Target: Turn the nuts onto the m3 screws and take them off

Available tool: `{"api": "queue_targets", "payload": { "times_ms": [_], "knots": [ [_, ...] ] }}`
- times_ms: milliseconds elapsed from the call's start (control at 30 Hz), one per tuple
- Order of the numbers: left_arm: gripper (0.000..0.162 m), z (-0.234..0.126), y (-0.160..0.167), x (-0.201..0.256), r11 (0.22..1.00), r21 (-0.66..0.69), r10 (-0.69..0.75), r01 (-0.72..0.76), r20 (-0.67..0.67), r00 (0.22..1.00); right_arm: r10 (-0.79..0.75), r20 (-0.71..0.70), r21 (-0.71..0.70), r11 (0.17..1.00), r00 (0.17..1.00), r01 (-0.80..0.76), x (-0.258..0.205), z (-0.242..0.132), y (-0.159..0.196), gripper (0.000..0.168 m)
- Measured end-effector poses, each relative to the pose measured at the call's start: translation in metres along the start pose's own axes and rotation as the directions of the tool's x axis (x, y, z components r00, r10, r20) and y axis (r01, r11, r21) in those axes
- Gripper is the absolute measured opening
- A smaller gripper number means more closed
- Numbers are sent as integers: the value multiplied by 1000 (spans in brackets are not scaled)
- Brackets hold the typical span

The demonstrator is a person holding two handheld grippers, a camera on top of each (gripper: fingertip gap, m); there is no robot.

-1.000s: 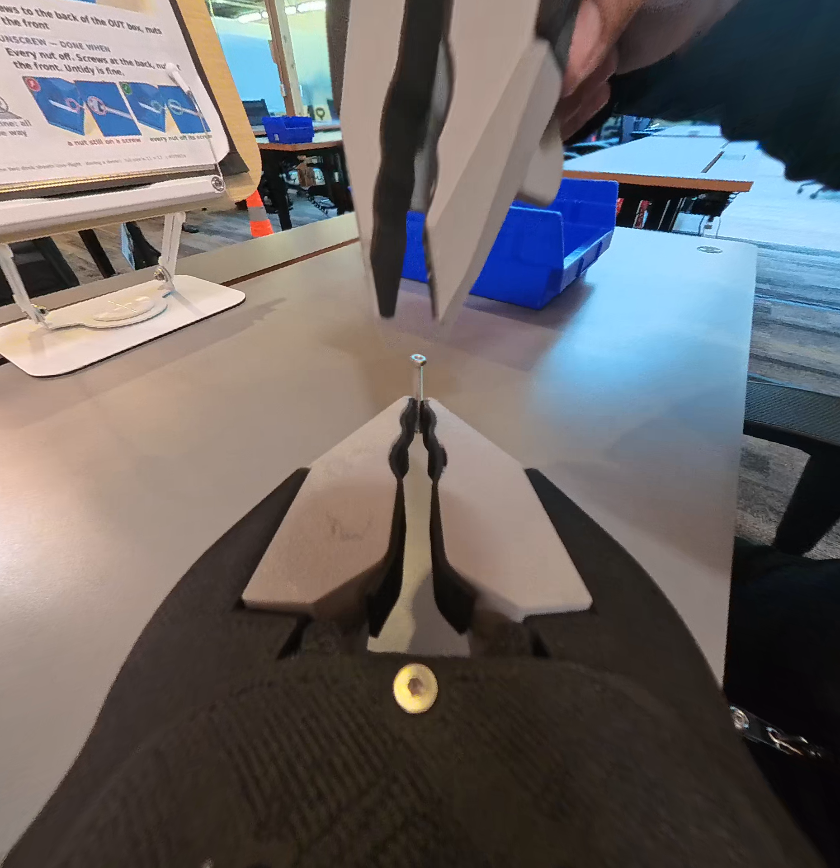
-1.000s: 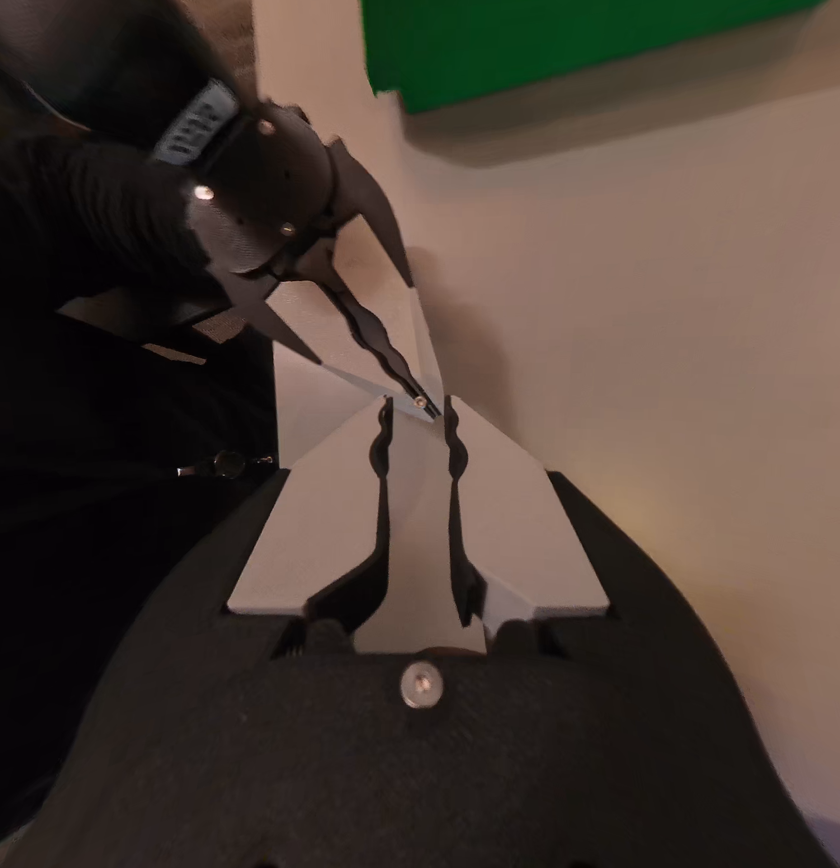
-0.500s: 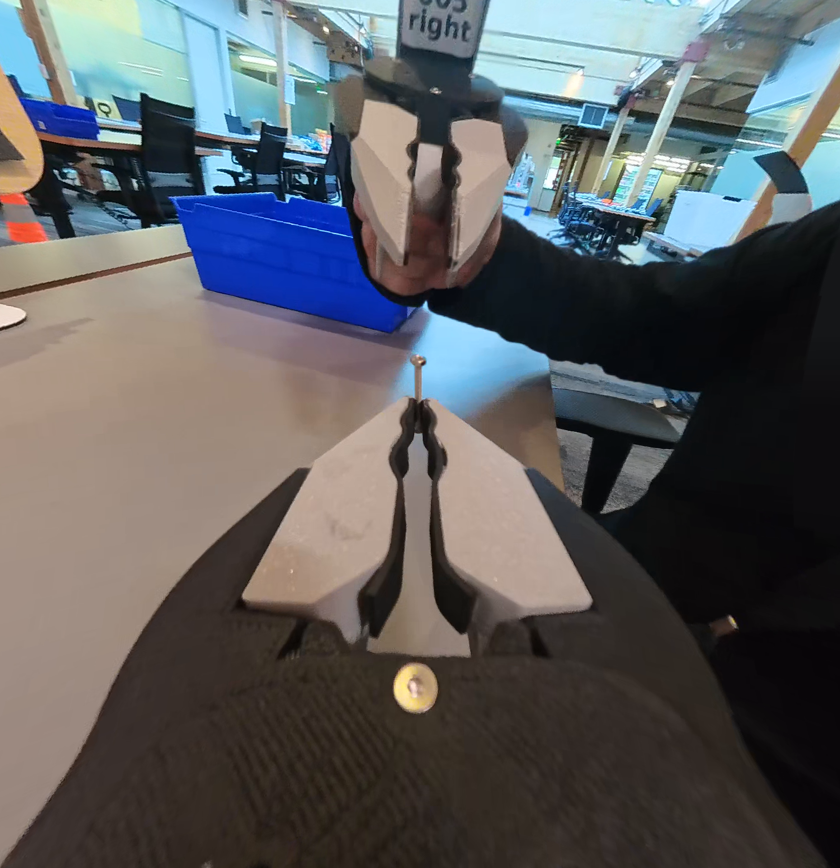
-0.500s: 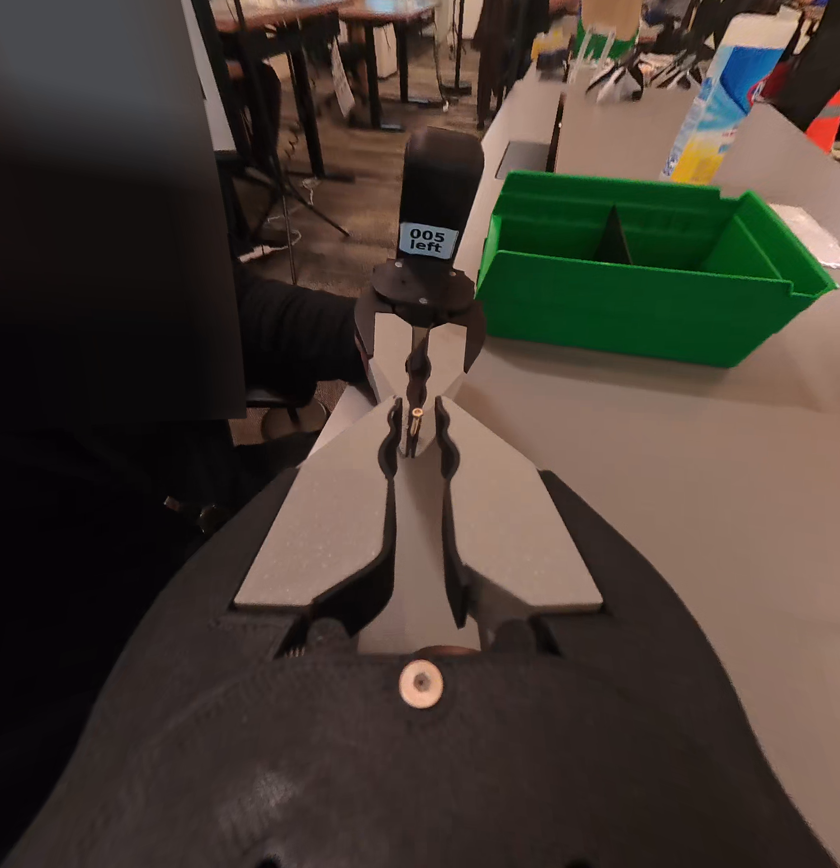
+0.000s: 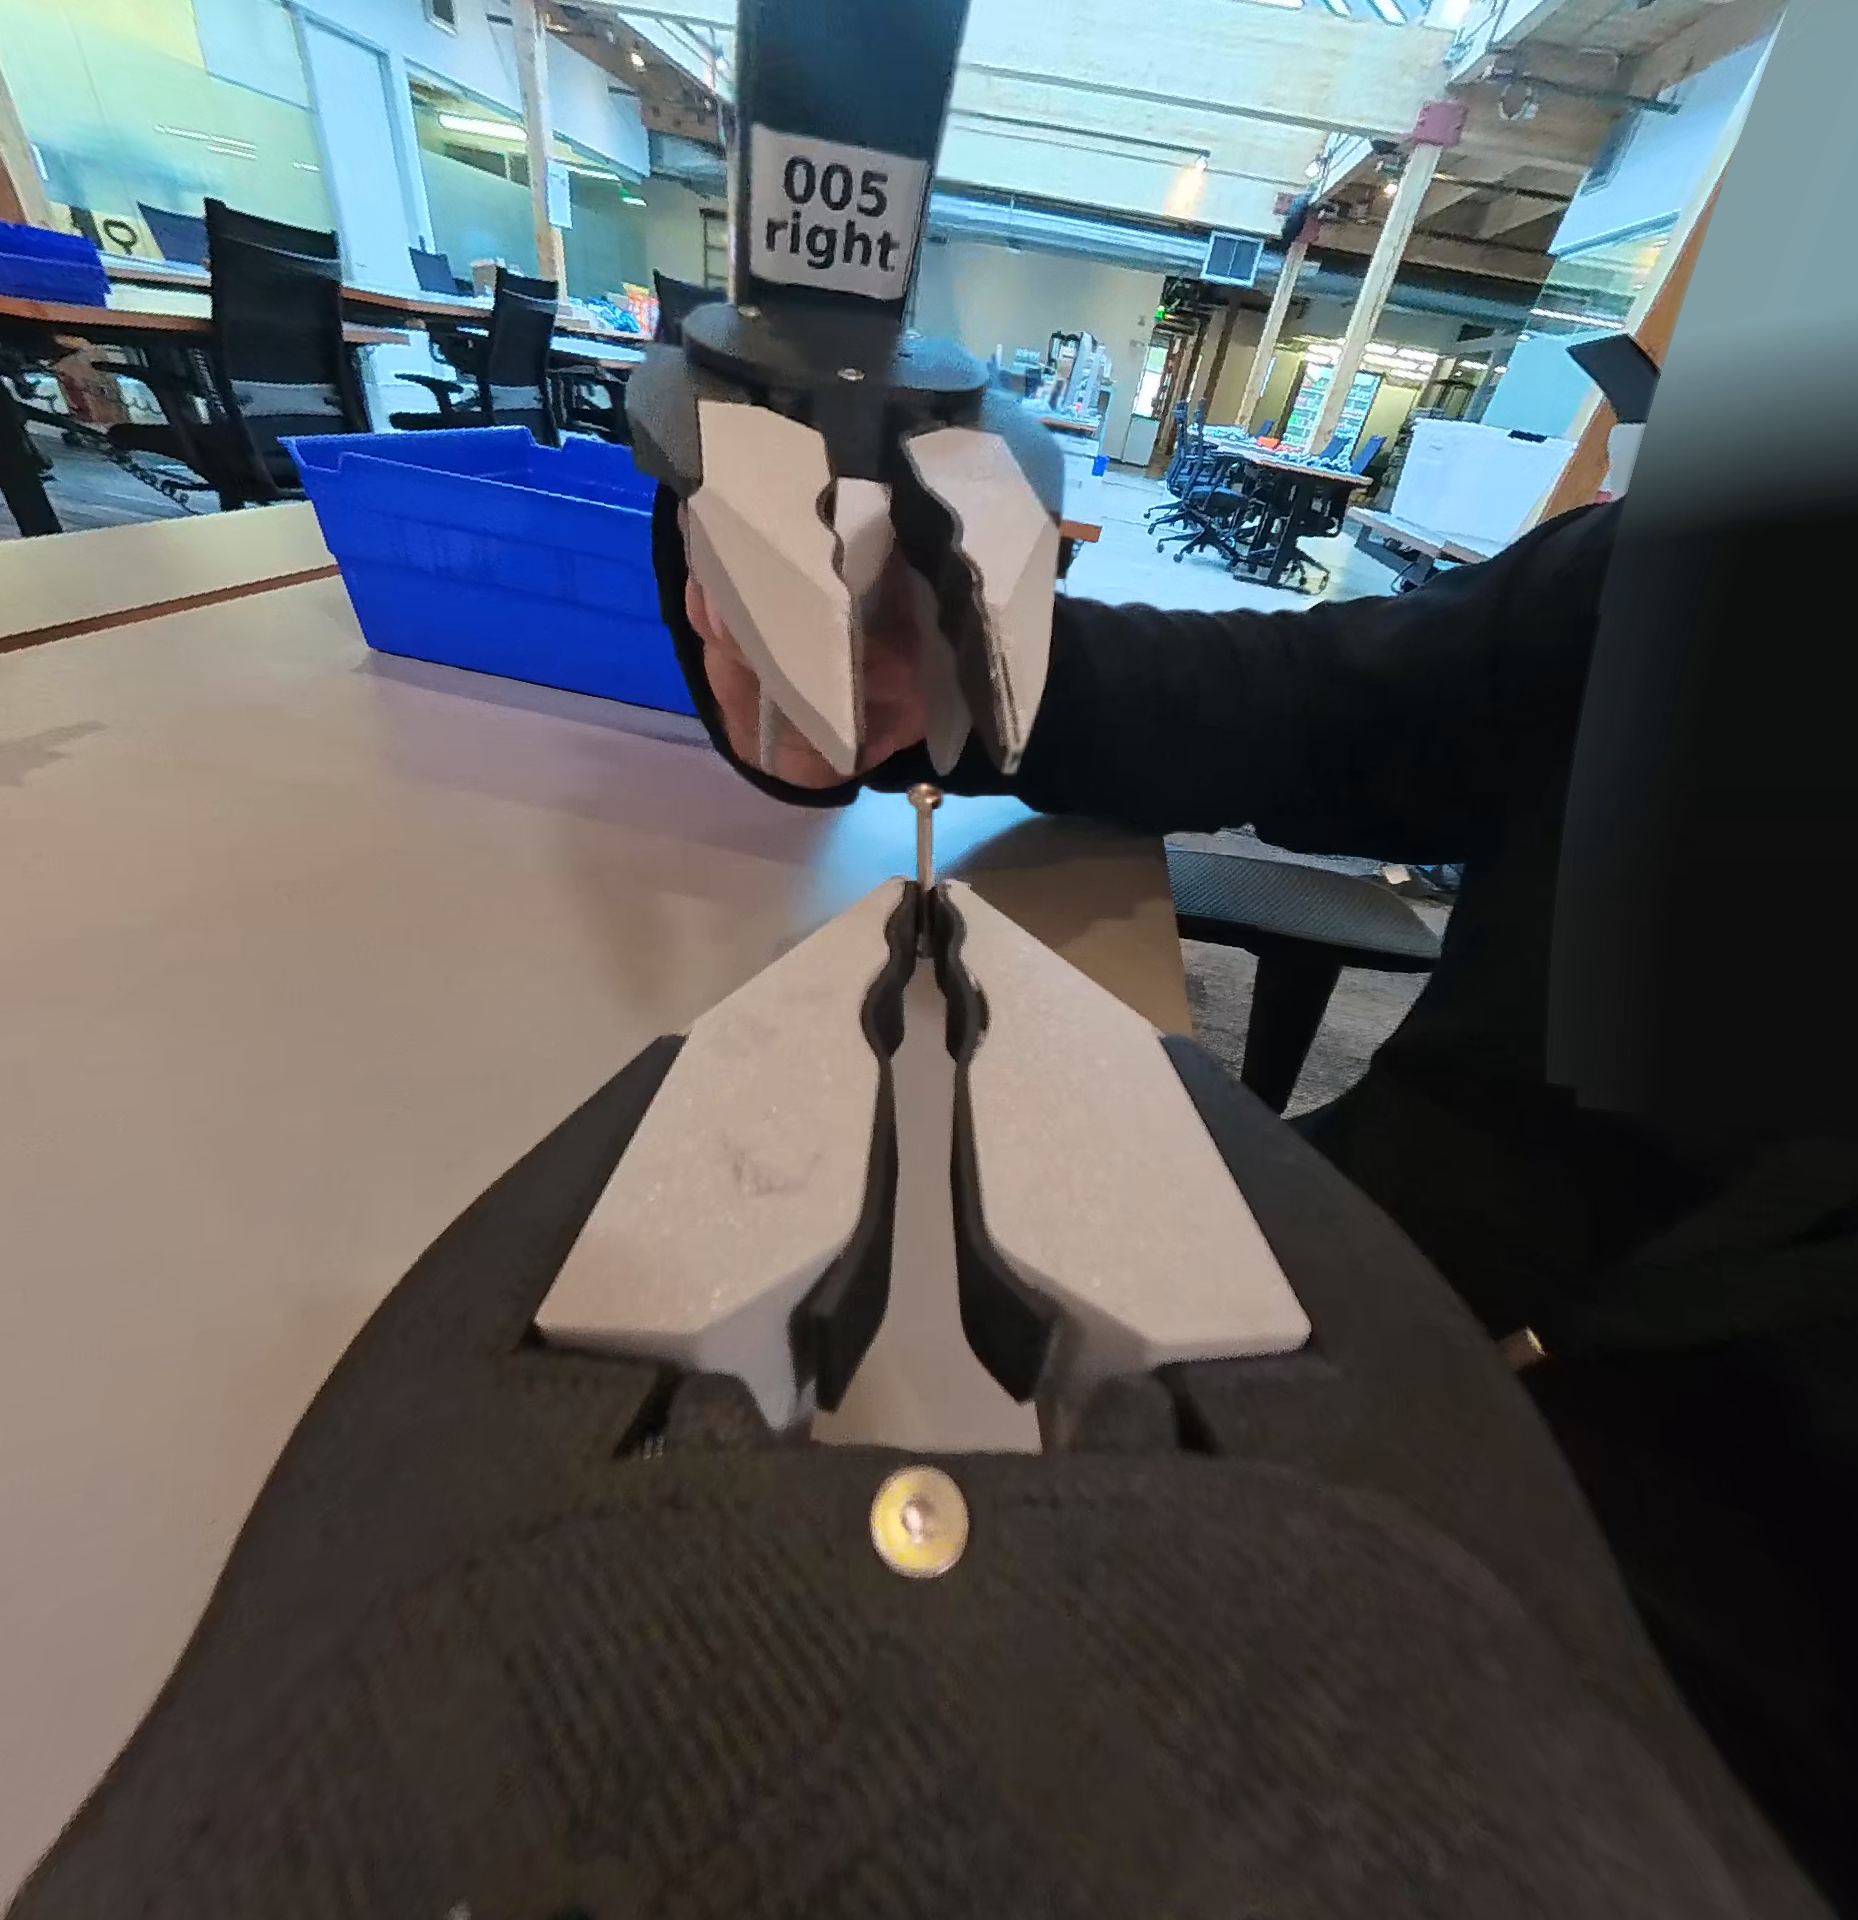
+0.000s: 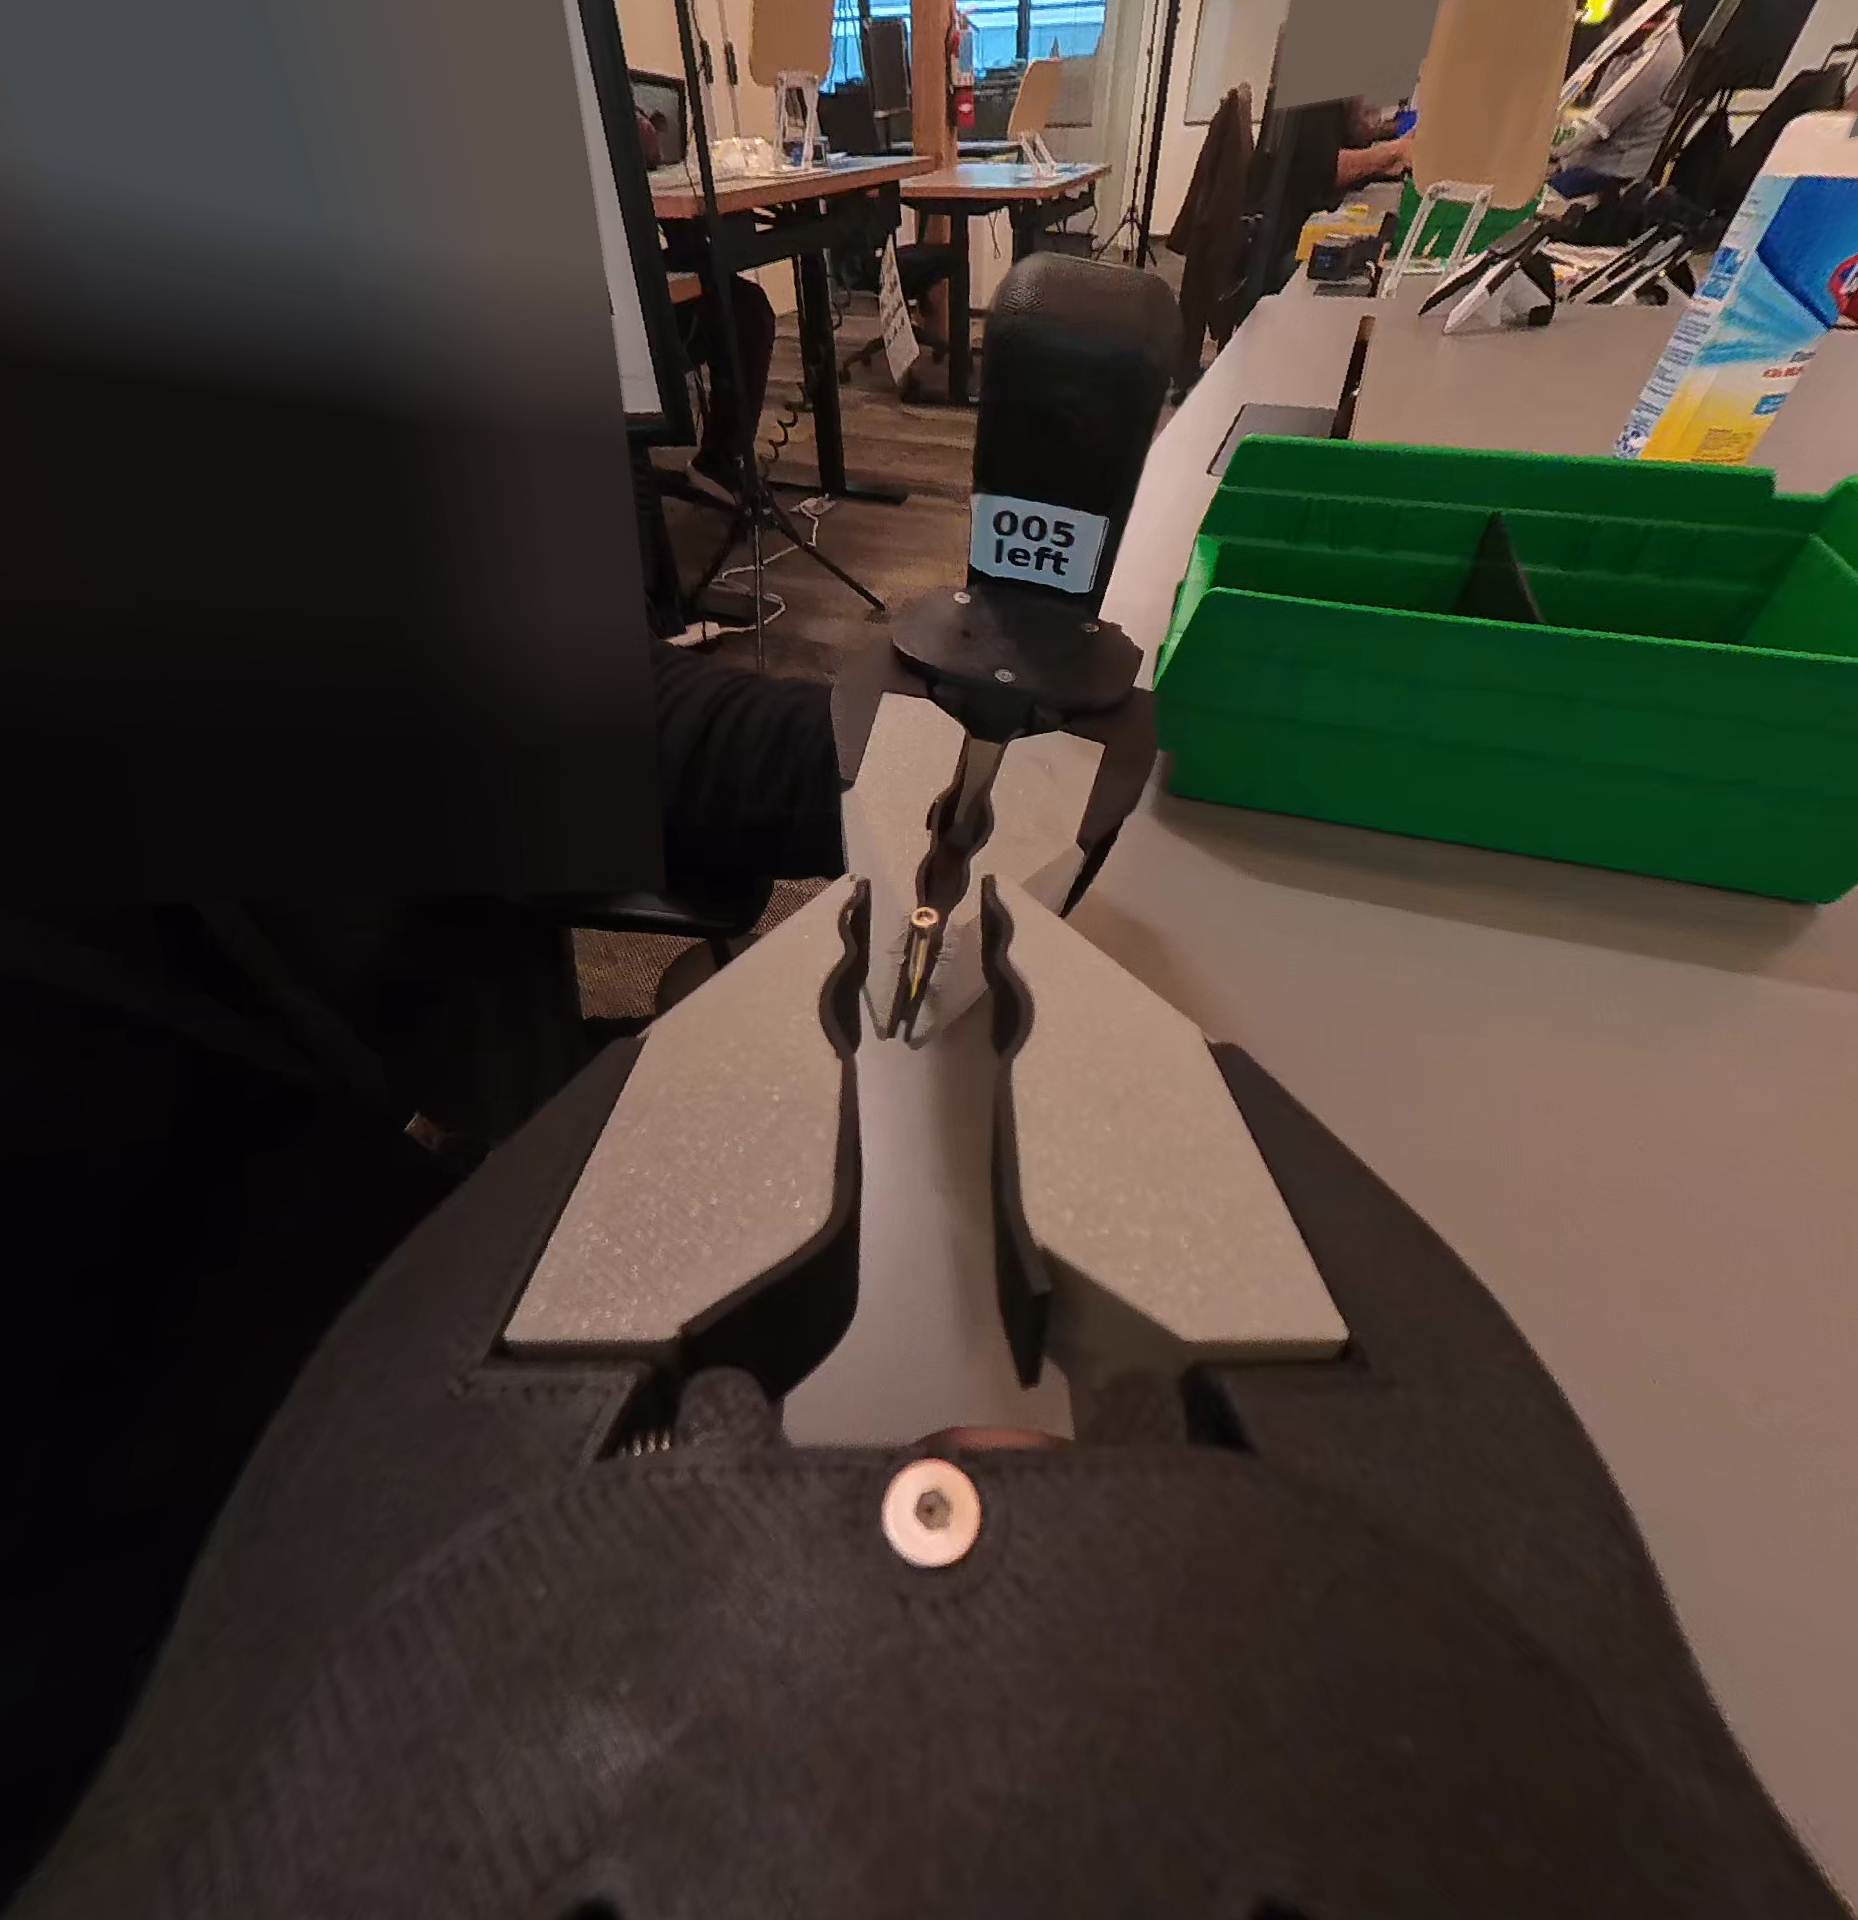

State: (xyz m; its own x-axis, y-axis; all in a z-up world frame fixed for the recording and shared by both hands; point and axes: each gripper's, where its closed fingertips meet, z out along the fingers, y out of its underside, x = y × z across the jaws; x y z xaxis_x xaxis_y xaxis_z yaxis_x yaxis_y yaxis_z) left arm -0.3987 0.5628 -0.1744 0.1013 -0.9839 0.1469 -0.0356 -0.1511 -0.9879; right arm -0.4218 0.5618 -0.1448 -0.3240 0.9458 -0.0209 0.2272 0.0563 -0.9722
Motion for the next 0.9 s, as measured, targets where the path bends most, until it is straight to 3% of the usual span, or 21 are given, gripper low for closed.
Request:
{"api": "queue_targets", "payload": {
  "times_ms": [900],
  "knots": [
    [0,1,1,4,1000,-2,11,-11,-13,1000,-6,42,-16,1000,999,6,-4,-1,3,9]
  ]
}}
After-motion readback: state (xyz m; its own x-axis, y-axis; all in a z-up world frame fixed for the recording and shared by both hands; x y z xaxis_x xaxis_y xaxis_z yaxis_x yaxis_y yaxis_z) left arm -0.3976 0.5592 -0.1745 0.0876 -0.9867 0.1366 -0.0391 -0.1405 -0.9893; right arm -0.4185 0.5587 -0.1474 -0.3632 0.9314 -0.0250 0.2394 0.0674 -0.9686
